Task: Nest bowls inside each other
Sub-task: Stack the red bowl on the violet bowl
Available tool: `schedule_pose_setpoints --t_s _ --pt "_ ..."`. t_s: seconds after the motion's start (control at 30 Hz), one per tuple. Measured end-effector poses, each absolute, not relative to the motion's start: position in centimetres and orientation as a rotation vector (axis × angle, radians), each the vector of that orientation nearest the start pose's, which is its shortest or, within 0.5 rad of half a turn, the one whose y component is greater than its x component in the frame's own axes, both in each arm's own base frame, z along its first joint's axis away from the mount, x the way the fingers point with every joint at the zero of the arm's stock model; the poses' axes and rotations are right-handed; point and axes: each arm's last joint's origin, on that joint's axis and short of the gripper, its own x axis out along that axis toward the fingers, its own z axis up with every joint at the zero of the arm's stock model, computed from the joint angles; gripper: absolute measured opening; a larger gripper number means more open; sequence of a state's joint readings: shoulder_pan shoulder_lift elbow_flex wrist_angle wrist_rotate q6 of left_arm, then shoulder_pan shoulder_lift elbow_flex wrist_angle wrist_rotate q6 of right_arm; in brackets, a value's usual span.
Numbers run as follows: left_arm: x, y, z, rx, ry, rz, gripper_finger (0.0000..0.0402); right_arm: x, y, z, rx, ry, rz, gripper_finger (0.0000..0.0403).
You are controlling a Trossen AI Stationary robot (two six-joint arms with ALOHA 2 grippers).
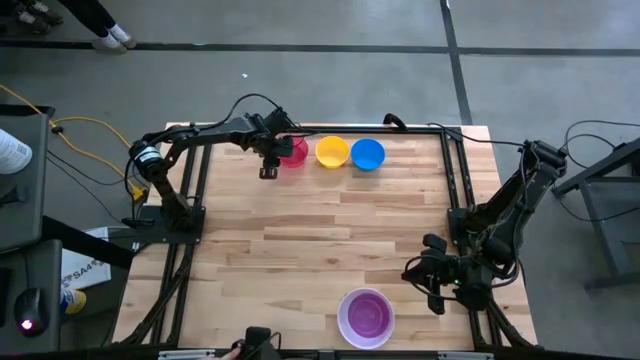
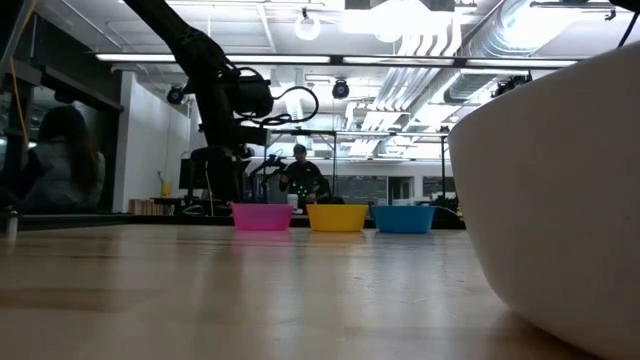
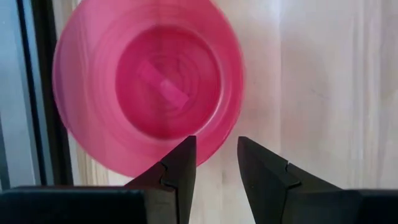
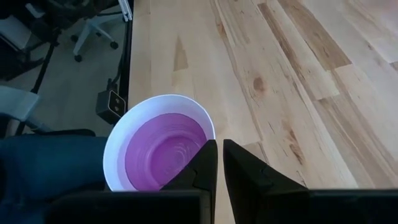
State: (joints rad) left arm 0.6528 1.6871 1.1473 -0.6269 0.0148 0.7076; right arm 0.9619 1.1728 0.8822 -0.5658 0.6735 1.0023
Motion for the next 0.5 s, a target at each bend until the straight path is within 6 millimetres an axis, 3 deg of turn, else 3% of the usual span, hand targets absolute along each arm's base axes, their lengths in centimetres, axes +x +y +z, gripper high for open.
schedule_pose_setpoints --t_s 0.5 --pt "26.06 20.19 20.23 0.136 1.223 0.187 0.0115 14.65 17.85 26.71 0.358 0.626 -0.037 0.0020"
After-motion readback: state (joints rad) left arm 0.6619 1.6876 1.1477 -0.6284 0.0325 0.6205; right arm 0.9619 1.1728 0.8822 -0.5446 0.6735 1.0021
